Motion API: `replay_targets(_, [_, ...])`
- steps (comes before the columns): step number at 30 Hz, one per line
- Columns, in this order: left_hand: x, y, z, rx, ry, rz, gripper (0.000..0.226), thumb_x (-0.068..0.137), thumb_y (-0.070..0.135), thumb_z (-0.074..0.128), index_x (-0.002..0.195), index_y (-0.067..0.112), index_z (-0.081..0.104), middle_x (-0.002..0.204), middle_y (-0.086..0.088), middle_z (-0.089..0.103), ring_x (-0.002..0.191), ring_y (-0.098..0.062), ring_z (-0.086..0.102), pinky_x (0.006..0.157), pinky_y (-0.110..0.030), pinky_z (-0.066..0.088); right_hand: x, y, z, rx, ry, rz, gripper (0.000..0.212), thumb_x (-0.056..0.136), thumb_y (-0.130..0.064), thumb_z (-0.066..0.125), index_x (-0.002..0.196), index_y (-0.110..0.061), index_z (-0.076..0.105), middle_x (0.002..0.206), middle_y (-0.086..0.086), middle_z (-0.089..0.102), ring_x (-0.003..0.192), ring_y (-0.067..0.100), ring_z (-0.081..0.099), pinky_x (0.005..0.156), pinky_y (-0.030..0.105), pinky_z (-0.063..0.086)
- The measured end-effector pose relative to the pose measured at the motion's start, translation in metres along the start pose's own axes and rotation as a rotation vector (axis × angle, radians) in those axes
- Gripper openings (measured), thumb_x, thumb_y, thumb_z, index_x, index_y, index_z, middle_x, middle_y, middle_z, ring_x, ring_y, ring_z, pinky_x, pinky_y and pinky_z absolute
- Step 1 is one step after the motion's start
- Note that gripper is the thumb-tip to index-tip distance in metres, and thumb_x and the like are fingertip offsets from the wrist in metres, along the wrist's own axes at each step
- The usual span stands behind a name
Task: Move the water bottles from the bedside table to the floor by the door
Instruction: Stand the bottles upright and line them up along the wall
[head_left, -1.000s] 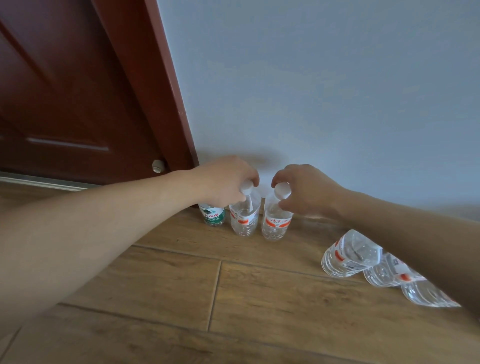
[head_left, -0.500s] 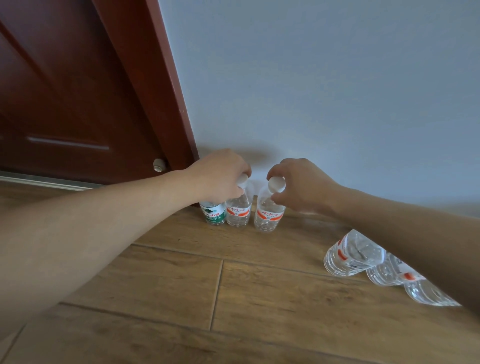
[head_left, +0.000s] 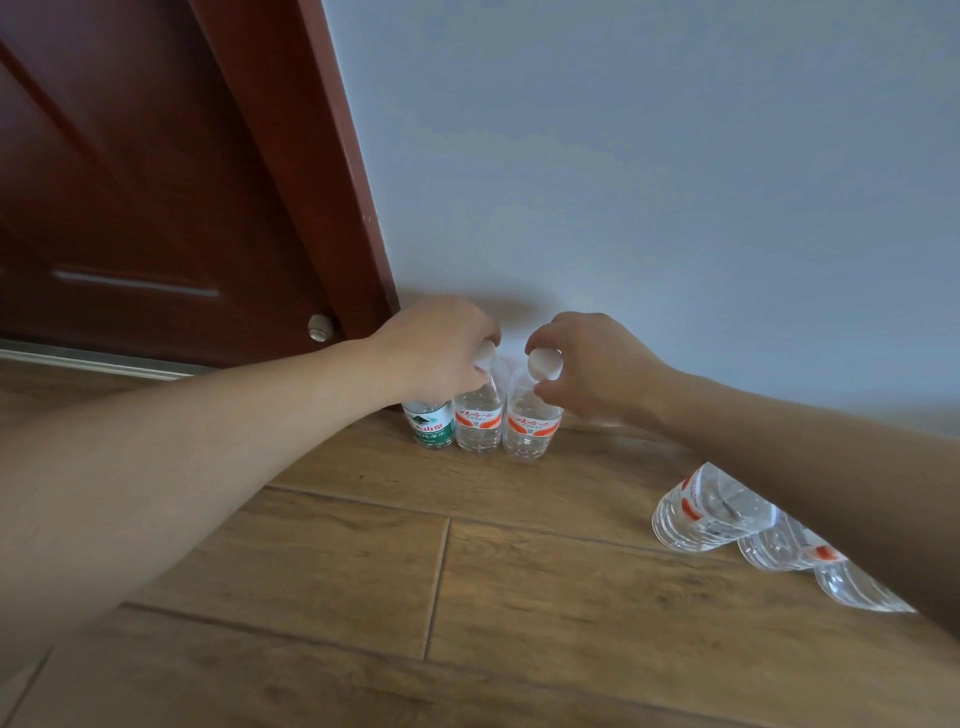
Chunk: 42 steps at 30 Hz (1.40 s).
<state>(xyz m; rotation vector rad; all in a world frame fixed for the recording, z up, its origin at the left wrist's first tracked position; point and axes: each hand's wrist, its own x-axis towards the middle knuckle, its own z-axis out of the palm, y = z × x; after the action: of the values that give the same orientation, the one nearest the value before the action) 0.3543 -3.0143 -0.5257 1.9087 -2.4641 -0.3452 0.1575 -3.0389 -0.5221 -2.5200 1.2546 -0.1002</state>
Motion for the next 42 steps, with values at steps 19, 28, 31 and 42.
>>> replay_targets(19, [-0.0049, -0.0011, 0.0026, 0.023, 0.044, 0.021, 0.030, 0.083, 0.027, 0.062, 0.111, 0.021, 0.067, 0.105, 0.001, 0.069, 0.095, -0.021, 0.062, 0.078, -0.039, 0.052, 0.0052, 0.0009, 0.0045, -0.021, 0.001, -0.013, 0.030, 0.083, -0.025, 0.066, 0.112, -0.021, 0.066, 0.109, -0.001, 0.061, 0.099, 0.022, 0.058, 0.082, 0.029, 0.043])
replay_targets(28, [-0.0073, 0.0022, 0.0022, 0.012, 0.052, -0.002, 0.036, 0.086, 0.028, 0.061, 0.121, 0.022, 0.063, 0.117, 0.003, 0.066, 0.106, -0.020, 0.059, 0.079, -0.031, 0.045, 0.0041, -0.0007, 0.0049, 0.006, -0.011, 0.008, 0.035, 0.082, -0.022, 0.065, 0.117, -0.021, 0.062, 0.111, -0.002, 0.058, 0.098, 0.021, 0.057, 0.083, 0.031, 0.046])
replay_targets(31, [-0.0080, 0.0017, 0.0019, 0.008, 0.052, 0.000, 0.035, 0.086, 0.028, 0.062, 0.121, 0.023, 0.062, 0.116, 0.003, 0.066, 0.106, -0.020, 0.060, 0.081, -0.035, 0.049, 0.0046, -0.0012, 0.0044, 0.000, -0.019, 0.008, 0.037, 0.082, -0.023, 0.066, 0.118, -0.022, 0.061, 0.111, -0.002, 0.058, 0.098, 0.021, 0.057, 0.081, 0.030, 0.046])
replay_targets(42, [-0.0093, 0.0035, -0.0004, 0.001, 0.059, 0.018, 0.045, 0.090, 0.034, 0.064, 0.133, 0.023, 0.056, 0.129, 0.005, 0.060, 0.117, -0.018, 0.055, 0.094, -0.035, 0.047, 0.0040, -0.0030, 0.0014, -0.033, -0.037, -0.003, 0.044, 0.082, -0.031, 0.066, 0.124, -0.023, 0.057, 0.115, -0.003, 0.057, 0.101, 0.021, 0.058, 0.083, 0.028, 0.045])
